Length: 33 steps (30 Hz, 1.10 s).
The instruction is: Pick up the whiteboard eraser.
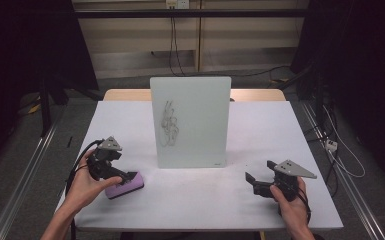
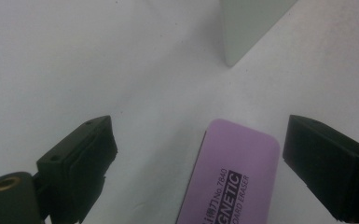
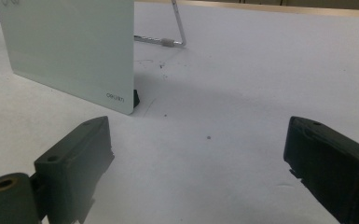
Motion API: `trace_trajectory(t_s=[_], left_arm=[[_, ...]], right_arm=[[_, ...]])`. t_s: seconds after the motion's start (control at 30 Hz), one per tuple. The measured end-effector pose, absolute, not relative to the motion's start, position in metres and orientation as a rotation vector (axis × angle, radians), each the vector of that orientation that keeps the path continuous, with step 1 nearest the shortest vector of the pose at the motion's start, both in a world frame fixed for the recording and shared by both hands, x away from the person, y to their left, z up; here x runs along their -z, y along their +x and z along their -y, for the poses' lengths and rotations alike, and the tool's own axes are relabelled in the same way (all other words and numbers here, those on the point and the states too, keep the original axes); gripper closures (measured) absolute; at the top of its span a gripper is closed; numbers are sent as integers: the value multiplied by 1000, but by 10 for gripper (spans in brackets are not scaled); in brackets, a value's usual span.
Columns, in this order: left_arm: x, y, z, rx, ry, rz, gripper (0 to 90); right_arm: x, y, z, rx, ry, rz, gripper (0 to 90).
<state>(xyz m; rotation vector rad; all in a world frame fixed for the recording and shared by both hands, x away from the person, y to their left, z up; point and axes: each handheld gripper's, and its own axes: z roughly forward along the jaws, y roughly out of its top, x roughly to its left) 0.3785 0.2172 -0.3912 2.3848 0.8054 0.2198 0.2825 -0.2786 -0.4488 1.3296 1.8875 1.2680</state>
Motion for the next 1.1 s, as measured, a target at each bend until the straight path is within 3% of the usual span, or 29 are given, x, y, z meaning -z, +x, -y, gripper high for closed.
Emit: trace_trajectory(t_s=[0.53, 1.1], left_arm=[[407, 371, -220, -128, 2582, -687, 203], [416, 368, -215, -78, 2623, -617, 374]], right_arm=[[450, 282, 278, -1267, 1336, -1904, 80], [450, 282, 277, -1274, 1336, -1908, 80]])
